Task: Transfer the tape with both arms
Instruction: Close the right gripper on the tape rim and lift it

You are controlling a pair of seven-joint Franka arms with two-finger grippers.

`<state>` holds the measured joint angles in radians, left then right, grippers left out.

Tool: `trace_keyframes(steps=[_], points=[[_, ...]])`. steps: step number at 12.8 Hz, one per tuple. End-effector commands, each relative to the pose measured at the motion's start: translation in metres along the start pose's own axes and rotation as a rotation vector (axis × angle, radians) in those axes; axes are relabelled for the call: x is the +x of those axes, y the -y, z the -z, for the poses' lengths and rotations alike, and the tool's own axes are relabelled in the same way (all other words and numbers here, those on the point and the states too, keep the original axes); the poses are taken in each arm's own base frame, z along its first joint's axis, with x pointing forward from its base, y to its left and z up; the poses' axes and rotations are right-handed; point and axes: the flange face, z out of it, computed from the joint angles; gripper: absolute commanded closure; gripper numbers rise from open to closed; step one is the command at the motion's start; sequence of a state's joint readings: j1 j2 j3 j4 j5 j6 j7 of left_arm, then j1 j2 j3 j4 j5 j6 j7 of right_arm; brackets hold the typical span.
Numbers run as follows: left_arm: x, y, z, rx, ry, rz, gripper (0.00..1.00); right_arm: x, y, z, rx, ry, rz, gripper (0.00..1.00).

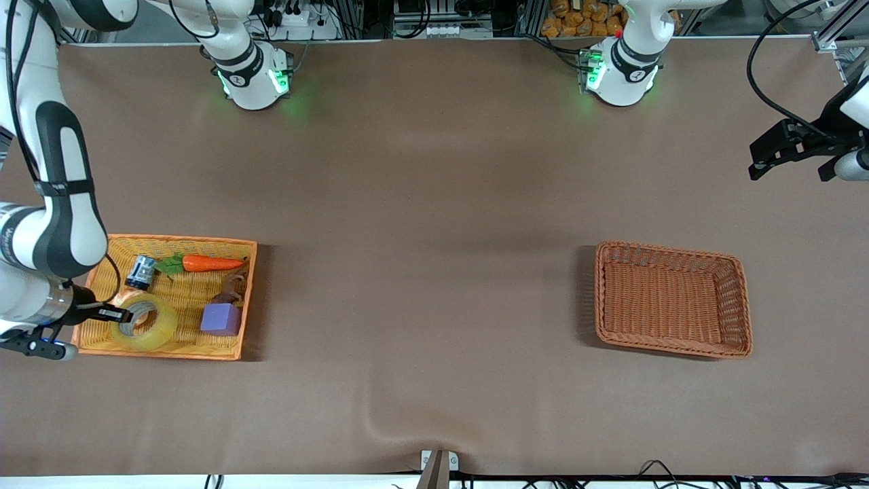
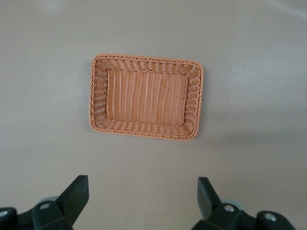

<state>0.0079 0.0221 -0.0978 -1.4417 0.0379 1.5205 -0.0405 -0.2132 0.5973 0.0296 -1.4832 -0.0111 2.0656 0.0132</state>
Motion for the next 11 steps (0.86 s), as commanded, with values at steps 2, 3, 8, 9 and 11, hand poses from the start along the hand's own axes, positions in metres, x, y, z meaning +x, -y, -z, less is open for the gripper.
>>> trace_keyframes(steps=[2, 3, 8, 9, 11], points=[[-0.005, -0.005, 0.006, -0.019, 0.0, -0.02, 0.0, -0.018, 0.083, 0.032, 0.102, 0.064, -0.01, 1.0], [-0.005, -0.005, 0.006, -0.02, 0.001, -0.02, 0.0, -0.022, 0.118, 0.039, 0.136, 0.074, 0.004, 1.0], [-0.002, -0.007, 0.0, -0.02, 0.01, -0.022, 0.0, -0.093, 0.327, 0.02, 0.114, 0.143, -0.045, 1.0], [-0.002, -0.003, 0.002, -0.021, 0.007, -0.018, 0.0, -0.111, 0.366, 0.008, 0.104, 0.149, -0.056, 1.0], [-0.003, -0.002, 0.004, -0.019, 0.004, -0.024, 0.0, -0.145, 0.43, -0.015, 0.113, 0.131, -0.079, 1.0]])
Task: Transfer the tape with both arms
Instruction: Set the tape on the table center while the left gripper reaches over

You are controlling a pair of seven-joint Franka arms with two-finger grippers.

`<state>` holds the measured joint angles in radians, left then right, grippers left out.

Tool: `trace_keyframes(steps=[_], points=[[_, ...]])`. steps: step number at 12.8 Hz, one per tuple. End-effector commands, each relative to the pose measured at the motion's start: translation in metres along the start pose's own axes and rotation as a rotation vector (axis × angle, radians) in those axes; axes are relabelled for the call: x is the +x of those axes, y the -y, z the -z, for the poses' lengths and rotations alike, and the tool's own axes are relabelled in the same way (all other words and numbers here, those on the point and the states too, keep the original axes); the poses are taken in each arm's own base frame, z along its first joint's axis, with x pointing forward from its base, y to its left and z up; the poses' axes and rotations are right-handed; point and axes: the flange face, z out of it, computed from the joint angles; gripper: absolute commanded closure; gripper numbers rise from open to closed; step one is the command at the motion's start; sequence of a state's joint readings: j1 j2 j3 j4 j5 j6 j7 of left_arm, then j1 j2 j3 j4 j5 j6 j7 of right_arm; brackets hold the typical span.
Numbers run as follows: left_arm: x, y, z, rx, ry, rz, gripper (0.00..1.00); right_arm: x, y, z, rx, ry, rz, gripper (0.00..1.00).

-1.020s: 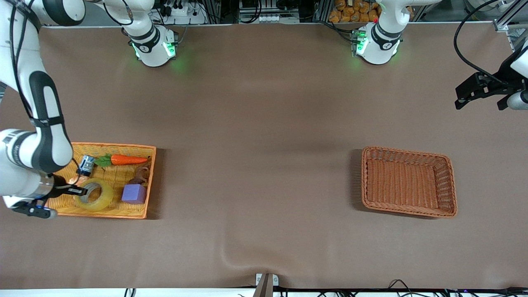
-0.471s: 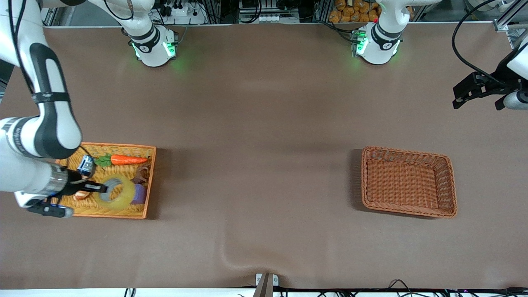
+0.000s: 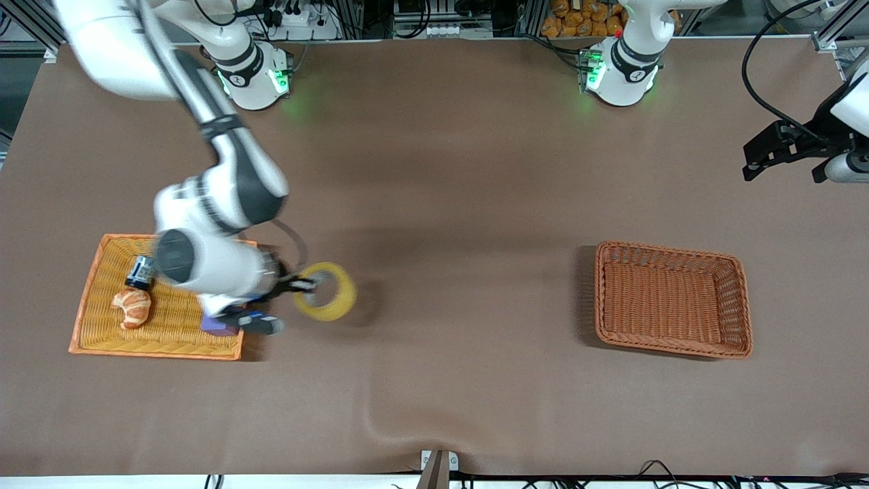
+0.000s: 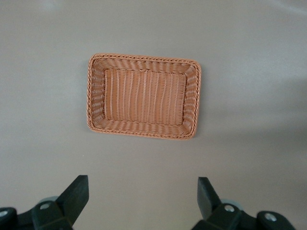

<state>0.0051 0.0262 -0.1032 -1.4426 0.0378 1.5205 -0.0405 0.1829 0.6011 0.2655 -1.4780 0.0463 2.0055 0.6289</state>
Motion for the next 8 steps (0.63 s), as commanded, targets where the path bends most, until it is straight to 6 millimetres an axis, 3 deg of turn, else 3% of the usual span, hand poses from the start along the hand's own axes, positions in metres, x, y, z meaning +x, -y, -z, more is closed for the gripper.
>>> trace_keyframes(steps=[1, 4, 5, 6, 7, 8], points=[[-0.004, 0.003, 0.006, -0.018, -0.001, -0.014, 0.0, -0.031, 0.052, -0.043, -0.017, 0.002, -0.052, 1.0], [-0.005, 0.005, 0.008, -0.017, -0.004, -0.014, 0.0, -0.07, 0.088, -0.082, -0.056, 0.038, -0.105, 1.0], [-0.005, 0.003, 0.008, -0.018, -0.004, -0.015, 0.0, -0.072, 0.089, -0.092, -0.065, 0.048, -0.104, 0.77], [-0.005, 0.002, 0.008, -0.018, -0.004, -0.017, 0.0, -0.07, 0.088, -0.096, -0.065, 0.045, -0.105, 0.08], [-0.006, -0.001, 0.008, -0.021, -0.003, -0.011, 0.0, -0.069, 0.089, -0.092, -0.056, 0.036, -0.107, 0.0], [-0.006, -0.002, 0.008, -0.021, -0.003, -0.011, 0.0, -0.066, 0.087, -0.082, -0.048, 0.028, -0.112, 0.0]])
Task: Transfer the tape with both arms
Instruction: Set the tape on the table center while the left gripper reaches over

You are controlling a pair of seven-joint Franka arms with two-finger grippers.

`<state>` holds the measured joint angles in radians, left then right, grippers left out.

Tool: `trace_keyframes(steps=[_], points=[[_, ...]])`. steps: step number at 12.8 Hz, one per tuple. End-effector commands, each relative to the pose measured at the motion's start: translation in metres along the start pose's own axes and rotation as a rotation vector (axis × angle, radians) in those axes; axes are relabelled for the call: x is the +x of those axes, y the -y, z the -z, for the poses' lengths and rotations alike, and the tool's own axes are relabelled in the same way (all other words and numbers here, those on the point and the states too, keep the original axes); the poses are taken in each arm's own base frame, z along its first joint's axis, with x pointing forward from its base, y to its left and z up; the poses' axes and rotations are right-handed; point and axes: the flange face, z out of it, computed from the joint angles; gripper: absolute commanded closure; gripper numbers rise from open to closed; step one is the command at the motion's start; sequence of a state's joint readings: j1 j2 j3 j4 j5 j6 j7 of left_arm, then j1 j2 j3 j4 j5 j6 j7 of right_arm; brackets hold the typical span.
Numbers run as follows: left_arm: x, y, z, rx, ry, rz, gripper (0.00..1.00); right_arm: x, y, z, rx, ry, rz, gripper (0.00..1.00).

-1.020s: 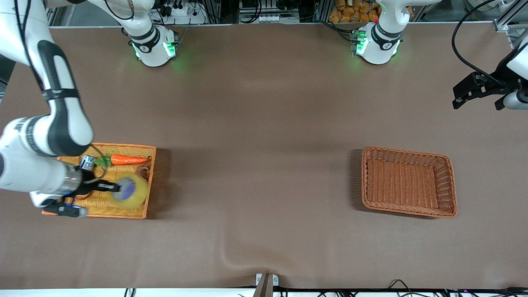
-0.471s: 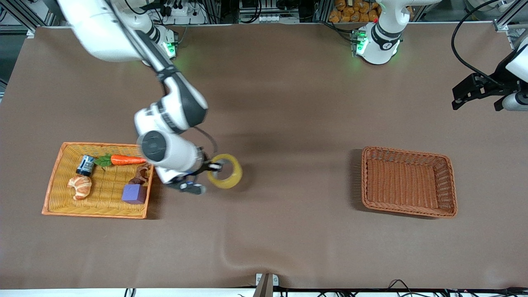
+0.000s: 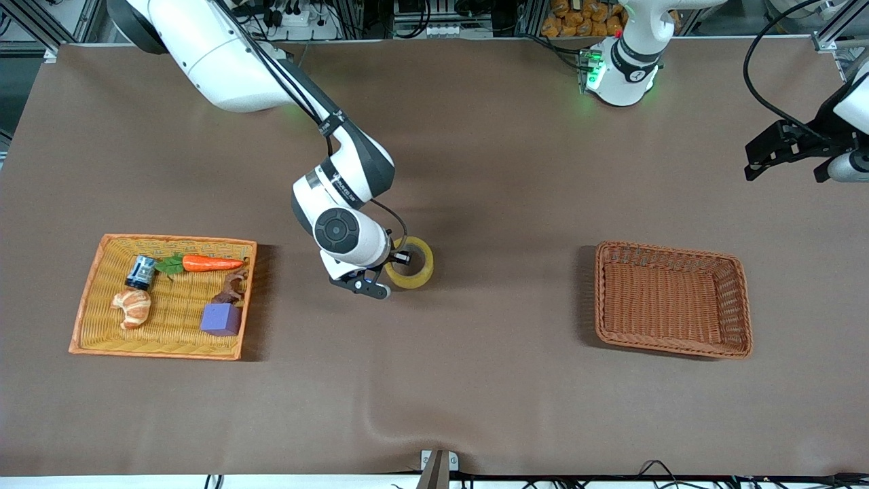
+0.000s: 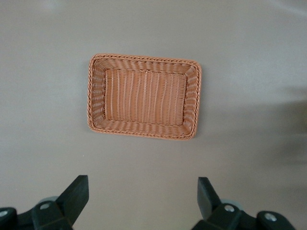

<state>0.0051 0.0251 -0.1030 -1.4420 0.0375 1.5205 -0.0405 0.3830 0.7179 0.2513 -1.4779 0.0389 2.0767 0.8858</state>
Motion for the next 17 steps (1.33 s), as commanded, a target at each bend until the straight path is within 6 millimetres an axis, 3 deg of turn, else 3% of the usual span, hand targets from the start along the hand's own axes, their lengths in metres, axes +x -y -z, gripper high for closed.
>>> trace_keyframes(steps=[1, 4, 6, 7, 9, 11, 12, 14, 17], points=[[-0.005, -0.005, 0.007, -0.024, -0.001, -0.014, 0.0, 0.018, -0.014, 0.036, 0.022, -0.045, -0.038, 0.0], [-0.004, -0.032, 0.0, -0.028, 0.014, 0.002, 0.0, 0.083, -0.085, 0.107, 0.08, -0.121, -0.069, 0.0], [-0.001, -0.065, -0.01, -0.033, 0.031, 0.036, 0.0, 0.136, -0.171, 0.14, 0.011, -0.157, -0.009, 0.0], [0.0, -0.077, -0.015, -0.036, 0.035, 0.056, 0.0, 0.152, -0.204, 0.152, -0.004, -0.167, 0.059, 0.0], [0.009, -0.109, -0.036, -0.042, 0.053, 0.072, 0.0, 0.16, -0.247, 0.188, -0.016, -0.195, 0.13, 0.0], [0.012, -0.146, -0.047, -0.056, 0.044, 0.113, 0.0, 0.134, -0.267, 0.224, -0.051, -0.182, 0.212, 0.0], [0.013, -0.163, -0.055, -0.064, 0.05, 0.149, 0.0, 0.123, -0.286, 0.242, -0.062, -0.184, 0.229, 0.0], [0.008, -0.219, -0.075, -0.078, 0.065, 0.196, 0.0, 0.1, -0.319, 0.282, -0.085, -0.204, 0.323, 0.0], [0.005, -0.292, -0.104, -0.119, 0.065, 0.325, 0.0, 0.052, -0.34, 0.336, -0.123, -0.174, 0.349, 0.0]])
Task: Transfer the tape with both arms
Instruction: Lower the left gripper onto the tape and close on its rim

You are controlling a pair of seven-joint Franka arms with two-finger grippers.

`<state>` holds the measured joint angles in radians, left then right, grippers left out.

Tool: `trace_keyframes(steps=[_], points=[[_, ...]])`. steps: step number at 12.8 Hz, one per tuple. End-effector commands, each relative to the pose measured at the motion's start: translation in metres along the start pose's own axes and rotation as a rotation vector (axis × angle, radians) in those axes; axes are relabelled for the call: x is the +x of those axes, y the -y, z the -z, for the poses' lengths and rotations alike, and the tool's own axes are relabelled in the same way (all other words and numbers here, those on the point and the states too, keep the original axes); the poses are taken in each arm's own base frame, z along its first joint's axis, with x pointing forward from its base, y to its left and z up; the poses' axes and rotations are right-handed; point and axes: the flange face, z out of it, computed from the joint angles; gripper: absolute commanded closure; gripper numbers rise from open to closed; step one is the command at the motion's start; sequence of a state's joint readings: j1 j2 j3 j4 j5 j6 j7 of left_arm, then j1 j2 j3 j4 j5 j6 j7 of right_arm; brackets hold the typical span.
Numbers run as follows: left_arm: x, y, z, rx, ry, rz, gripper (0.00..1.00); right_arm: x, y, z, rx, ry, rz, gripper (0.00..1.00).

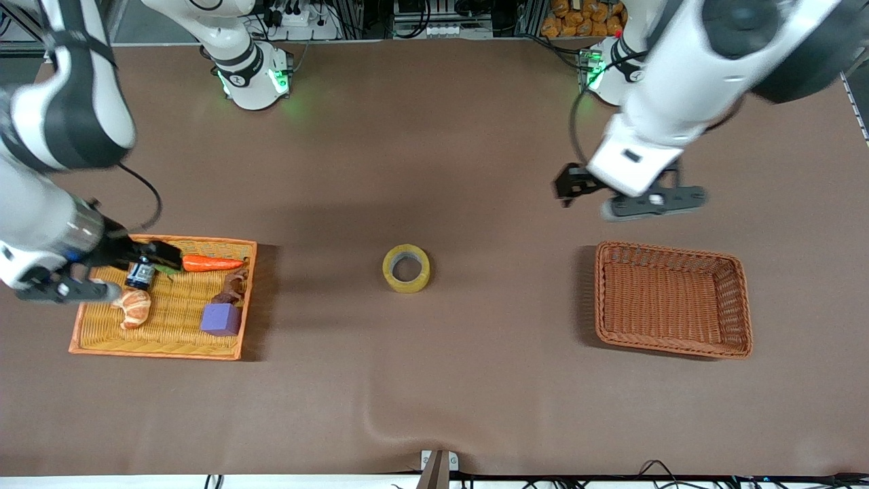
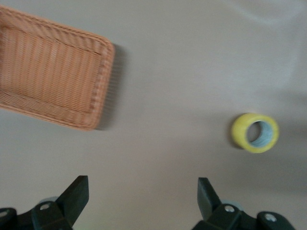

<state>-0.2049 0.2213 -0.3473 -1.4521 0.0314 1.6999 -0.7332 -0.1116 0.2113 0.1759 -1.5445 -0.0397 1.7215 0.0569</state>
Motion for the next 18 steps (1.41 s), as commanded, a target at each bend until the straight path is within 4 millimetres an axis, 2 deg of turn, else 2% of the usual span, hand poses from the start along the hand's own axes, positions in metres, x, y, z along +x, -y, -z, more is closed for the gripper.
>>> trace_keyframes(steps=[1, 2, 4, 6, 8, 10, 13, 15, 18], points=[[-0.006, -0.051, -0.032, -0.047, 0.025, 0.122, 0.0, -0.048, -0.012, 0.046, -0.041, 0.018, 0.004, 0.0], [-0.018, -0.077, -0.049, -0.054, 0.028, 0.135, 0.0, -0.056, -0.016, 0.055, -0.046, 0.023, -0.005, 0.0], [-0.031, -0.113, -0.08, -0.085, 0.013, 0.18, 0.0, -0.067, -0.021, 0.076, -0.036, -0.007, -0.016, 0.0], [-0.041, -0.141, -0.112, -0.062, -0.041, 0.123, 0.0, -0.071, -0.024, 0.083, -0.033, -0.018, 0.0, 0.0], [-0.042, -0.171, -0.142, -0.106, -0.06, 0.087, 0.0, -0.071, -0.028, 0.083, -0.033, -0.018, 0.002, 0.0], [-0.037, -0.179, -0.163, -0.135, -0.063, 0.087, 0.0, -0.071, -0.033, 0.086, -0.031, -0.023, 0.002, 0.0], [-0.043, -0.195, -0.221, -0.092, -0.126, 0.033, 0.0, -0.073, -0.041, 0.087, -0.027, -0.004, -0.002, 0.0], [-0.039, -0.198, -0.247, -0.104, -0.149, 0.032, 0.0, -0.081, -0.059, 0.092, -0.009, 0.039, -0.028, 0.0], [-0.042, -0.2, -0.291, -0.094, -0.123, 0.032, 0.0, -0.082, -0.061, 0.094, 0.017, 0.045, -0.036, 0.0]])
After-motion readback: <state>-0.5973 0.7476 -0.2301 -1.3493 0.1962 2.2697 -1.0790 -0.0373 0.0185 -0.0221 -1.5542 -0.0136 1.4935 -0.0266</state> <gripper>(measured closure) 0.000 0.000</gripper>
